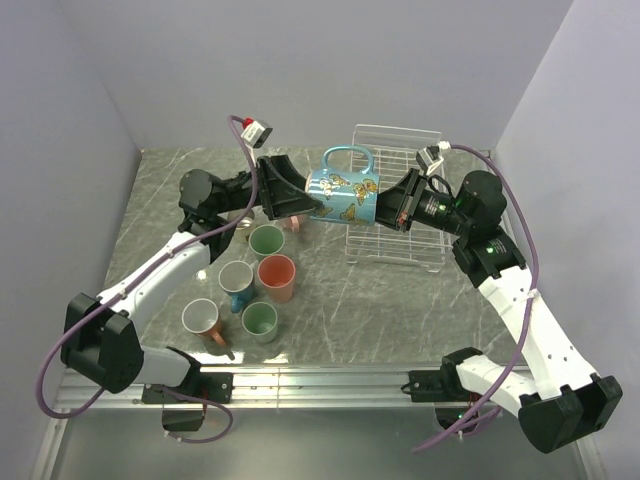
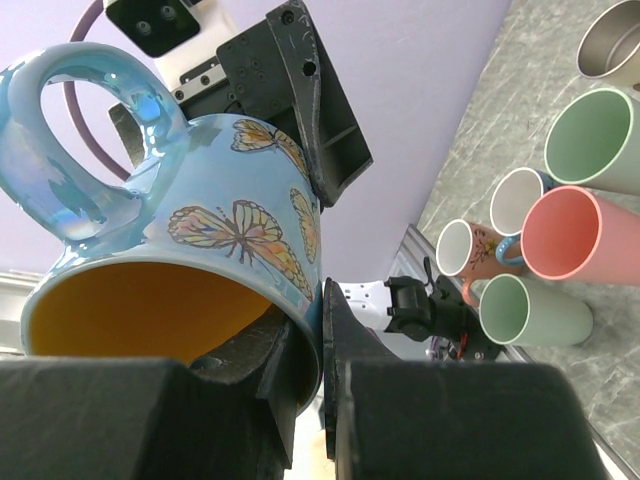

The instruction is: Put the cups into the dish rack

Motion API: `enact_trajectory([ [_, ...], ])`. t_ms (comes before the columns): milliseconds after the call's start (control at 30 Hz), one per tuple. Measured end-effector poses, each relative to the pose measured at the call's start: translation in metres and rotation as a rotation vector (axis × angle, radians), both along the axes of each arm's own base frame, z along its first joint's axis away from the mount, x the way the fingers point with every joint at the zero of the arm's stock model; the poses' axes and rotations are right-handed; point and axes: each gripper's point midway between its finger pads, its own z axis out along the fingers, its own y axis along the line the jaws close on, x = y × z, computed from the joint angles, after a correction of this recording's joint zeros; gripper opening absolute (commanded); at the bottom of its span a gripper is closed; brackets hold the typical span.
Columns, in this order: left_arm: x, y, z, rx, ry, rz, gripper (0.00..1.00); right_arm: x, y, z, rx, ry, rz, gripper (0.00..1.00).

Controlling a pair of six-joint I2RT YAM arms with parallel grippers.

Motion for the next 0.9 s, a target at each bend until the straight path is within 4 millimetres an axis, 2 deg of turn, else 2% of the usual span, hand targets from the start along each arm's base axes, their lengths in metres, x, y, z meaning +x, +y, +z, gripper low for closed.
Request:
enact_trajectory([
  [567,0.004,-0.002,0.01,-0.034,0.006,-0.014,0.98,0.0,0.0,0.005,0.007,-0.031,-0.003,0.0],
  [633,0.005,-0.003,0.011,-0.034,0.004,-0.014,0.91,0.001,0.0,0.004,0.007,-0.031,-0.003,0.0],
  [733,0.007,-0.004,0.013,-0.03,0.003,-0.013,0.56,0.003,-0.001,0.004,0.007,-0.036,-0.011,0.0],
  [767,0.008,-0.005,0.014,-0.029,0.002,-0.012,0.41,0.004,-0.002,0.004,0.007,-0.037,-0.015,0.0],
  [800,0.009,-0.005,0.014,-0.028,0.0,-0.012,0.07,0.006,-0.002,0.004,0.006,-0.038,-0.021,0.0],
  [833,0.011,-0.006,0.015,-0.027,0.0,-0.012,0.0,0.006,-0.002,0.004,0.007,-0.039,-0.021,0.0],
  [900,0.013,-0.007,0.015,-0.025,-0.002,-0.012,0.0,0.008,-0.003,0.004,0.007,-0.04,-0.03,0.0],
])
